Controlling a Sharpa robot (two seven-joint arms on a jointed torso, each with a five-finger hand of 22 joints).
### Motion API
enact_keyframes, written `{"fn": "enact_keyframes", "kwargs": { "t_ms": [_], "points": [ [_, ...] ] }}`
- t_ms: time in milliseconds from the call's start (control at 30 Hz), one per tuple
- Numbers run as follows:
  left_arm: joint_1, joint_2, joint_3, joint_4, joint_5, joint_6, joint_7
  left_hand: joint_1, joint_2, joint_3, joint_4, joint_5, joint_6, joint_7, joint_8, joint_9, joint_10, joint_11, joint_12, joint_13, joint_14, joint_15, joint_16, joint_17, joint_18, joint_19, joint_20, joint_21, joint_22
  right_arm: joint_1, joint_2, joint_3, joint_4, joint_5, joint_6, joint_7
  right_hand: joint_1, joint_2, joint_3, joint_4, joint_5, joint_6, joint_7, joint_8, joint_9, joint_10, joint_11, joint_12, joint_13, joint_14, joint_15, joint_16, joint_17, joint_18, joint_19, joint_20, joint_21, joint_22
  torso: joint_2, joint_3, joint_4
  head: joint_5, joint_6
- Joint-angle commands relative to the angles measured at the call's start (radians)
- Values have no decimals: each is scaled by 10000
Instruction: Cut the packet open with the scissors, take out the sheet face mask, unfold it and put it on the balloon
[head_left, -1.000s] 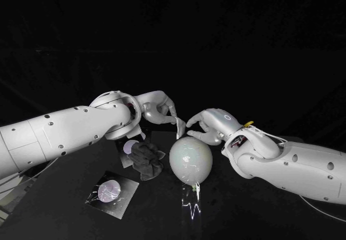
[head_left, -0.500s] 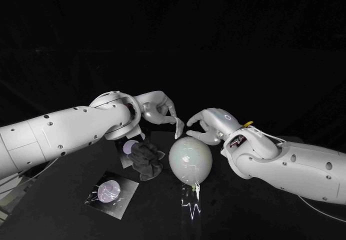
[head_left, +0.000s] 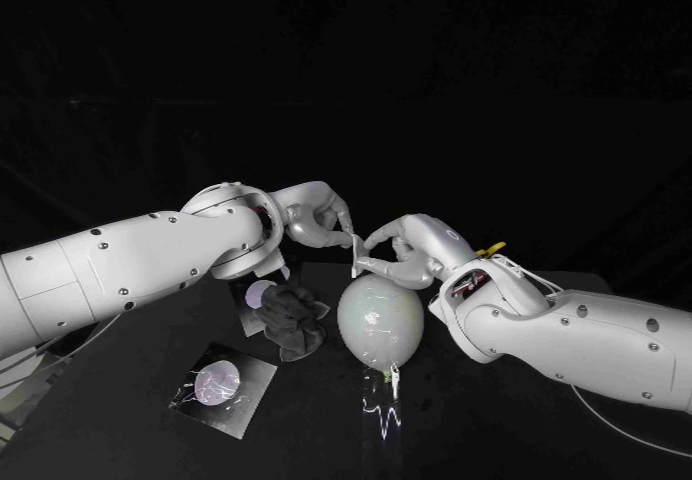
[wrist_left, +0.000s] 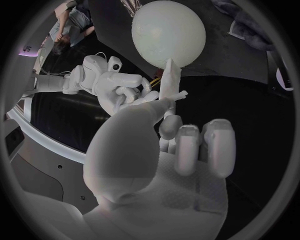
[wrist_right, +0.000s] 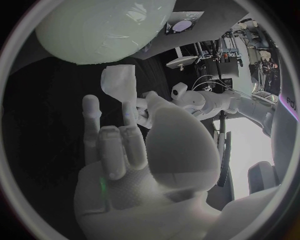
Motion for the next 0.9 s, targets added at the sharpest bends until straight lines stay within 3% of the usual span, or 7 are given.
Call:
{"fn": "enact_keyframes", "kwargs": {
  "t_ms": [33,367,700,733,900],
  "points": [
    [19,42,15,-9,205,11,-111,40,-90,255,-131,71,12,39,149,863,86,4,-16,-9,1025,-39,36,2627,-38,73,6,48,1249,-7,130,7,-110,480,192,-485,-302,53,-389,12,108,-65,-42,-25,-24,673,-31,-152,2034,611,-43,-62,1781,182,-137,15,-165,-17,-6,-1,11,-27,11],
    [19,131,14,-60,344,-10,-206,-3,-145,366,-151,71,6,41,188,874,75,5,-37,-45,1025,-37,36,2627,-39,76,8,49,1254,-32,644,9,-520,297,659,-1350,-620,258,-1085,24,188,3,-74,43,-26,653,-56,-191,1998,600,-62,-72,1758,185,-93,6,-231,26,-3,-9,20,-62,17],
    [20,160,15,-15,391,140,-297,-75,-235,572,-196,74,13,41,256,890,53,1,-100,-155,1025,-42,36,2627,-64,154,7,94,1358,-38,950,10,-837,-368,206,-1945,-671,423,-1333,20,261,178,-147,164,6,685,-118,-145,2032,653,-111,-39,1836,163,78,-26,-91,106,1,-7,9,-40,44],
    [20,162,15,0,393,187,-317,-103,-253,625,-204,73,8,43,271,893,43,1,-131,-211,1025,-44,36,2627,-64,157,5,96,1361,-40,990,10,-876,-432,105,-1979,-682,414,-1489,27,396,393,-234,324,58,707,-192,-110,2058,689,-167,-16,1892,159,157,-65,-37,142,1,-7,9,-40,44],
    [20,180,15,44,397,305,-380,-130,-270,683,-217,75,5,42,288,896,32,0,-166,-270,1025,-46,36,2627,-61,150,3,91,1350,-47,1133,11,-1031,-694,-124,-2155,-704,456,-1668,32,374,575,-332,499,112,729,-282,-84,2078,730,-245,9,1955,142,281,-133,53,199,0,-1,11,-38,65]
  ]
}}
